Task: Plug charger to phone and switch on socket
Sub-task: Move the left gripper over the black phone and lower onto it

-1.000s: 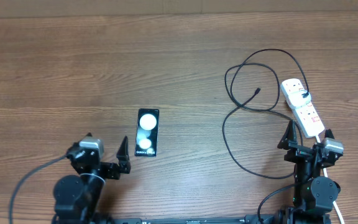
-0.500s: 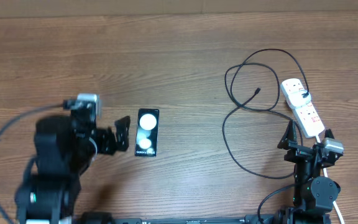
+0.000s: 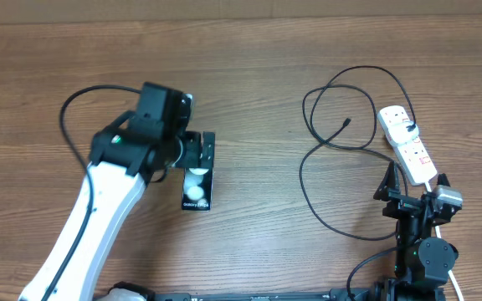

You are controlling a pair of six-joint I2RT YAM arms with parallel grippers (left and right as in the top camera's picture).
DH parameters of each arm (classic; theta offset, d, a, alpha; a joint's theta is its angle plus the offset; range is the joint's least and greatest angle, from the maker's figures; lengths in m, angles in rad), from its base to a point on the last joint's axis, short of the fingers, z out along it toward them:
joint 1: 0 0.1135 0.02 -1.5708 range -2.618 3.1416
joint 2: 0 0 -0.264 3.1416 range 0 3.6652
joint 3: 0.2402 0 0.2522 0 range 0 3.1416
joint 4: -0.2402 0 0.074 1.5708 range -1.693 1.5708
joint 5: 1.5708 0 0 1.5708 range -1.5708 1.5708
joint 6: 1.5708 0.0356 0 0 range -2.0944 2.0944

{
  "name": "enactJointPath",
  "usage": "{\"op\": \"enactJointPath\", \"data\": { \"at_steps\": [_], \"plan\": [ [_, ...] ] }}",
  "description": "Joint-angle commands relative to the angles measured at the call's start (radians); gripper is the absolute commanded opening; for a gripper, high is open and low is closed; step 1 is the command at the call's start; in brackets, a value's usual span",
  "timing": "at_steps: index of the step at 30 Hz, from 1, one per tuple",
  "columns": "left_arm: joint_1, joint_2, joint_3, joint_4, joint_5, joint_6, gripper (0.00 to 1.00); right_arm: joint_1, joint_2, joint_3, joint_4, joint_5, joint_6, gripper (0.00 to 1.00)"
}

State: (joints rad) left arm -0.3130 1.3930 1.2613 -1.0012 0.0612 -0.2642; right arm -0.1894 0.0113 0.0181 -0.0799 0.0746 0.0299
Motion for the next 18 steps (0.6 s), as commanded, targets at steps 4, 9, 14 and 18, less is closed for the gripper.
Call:
{"op": "enactJointPath", "data": {
  "at_steps": [4,9,14,18],
  "plan": [
    [-0.002,0.140,0.020,0.007,-0.036,-0.110,1.00,-0.002,-0.005,-0.010,0.003,-0.002,-0.001,1.00],
    [-0.002,0.217,0.017,0.003,-0.045,-0.118,1.00,-0.002,-0.005,-0.010,0.003,-0.002,-0.001,1.00],
    [-0.002,0.296,0.010,0.005,-0.043,-0.118,1.00,-0.002,-0.005,-0.010,0.003,-0.002,-0.001,1.00],
    [-0.002,0.359,0.001,0.003,-0.042,-0.117,1.00,-0.002,-0.005,-0.010,0.003,-0.002,-0.001,1.00]
  ]
}}
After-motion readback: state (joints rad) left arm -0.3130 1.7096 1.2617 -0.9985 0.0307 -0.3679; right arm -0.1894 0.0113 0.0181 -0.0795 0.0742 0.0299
